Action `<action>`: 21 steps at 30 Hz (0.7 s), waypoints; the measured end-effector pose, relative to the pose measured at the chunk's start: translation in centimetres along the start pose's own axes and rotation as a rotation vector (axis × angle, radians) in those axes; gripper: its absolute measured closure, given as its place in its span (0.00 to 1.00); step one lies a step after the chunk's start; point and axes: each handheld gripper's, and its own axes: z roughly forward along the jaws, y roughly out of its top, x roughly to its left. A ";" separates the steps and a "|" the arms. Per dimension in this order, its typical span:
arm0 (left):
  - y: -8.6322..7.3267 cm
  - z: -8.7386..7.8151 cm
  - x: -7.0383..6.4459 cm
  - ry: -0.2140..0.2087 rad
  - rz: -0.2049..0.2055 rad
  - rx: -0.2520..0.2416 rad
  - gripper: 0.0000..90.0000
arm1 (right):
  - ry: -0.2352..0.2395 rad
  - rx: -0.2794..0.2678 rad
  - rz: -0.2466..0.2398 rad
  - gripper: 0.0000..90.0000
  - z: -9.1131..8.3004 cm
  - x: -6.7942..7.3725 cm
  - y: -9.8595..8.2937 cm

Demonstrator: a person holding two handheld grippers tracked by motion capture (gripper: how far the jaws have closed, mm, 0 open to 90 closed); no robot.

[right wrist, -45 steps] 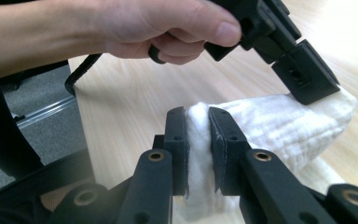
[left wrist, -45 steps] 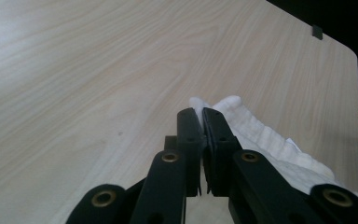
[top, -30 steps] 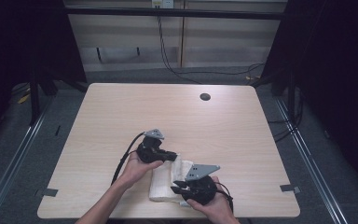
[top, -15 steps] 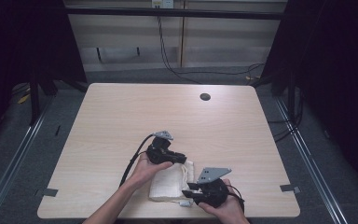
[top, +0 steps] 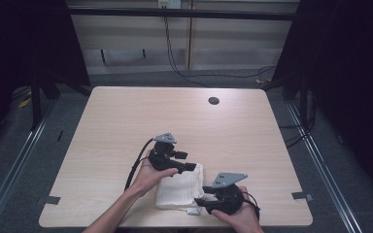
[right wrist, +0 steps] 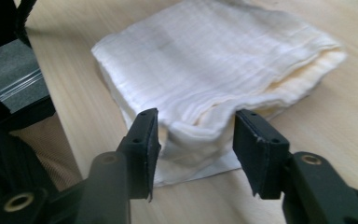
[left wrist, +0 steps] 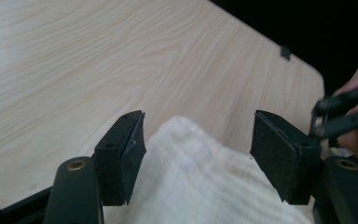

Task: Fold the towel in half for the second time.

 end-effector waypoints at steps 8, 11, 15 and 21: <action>-1.2 -3.4 0.1 0.117 0.020 0.029 0.44 | -0.037 -0.042 0.029 0.49 -1.3 -1.5 0.3; -2.1 -5.0 0.0 0.140 0.024 0.004 0.44 | -0.033 -0.079 0.018 0.51 -1.9 -2.0 0.4; -3.3 -6.6 -0.2 0.161 0.022 -0.006 0.45 | -0.054 -0.099 0.021 0.55 -2.3 -2.9 0.5; -4.7 -8.6 -0.6 0.171 0.021 -0.002 0.39 | -0.066 -0.139 0.037 0.54 -3.4 -3.8 0.9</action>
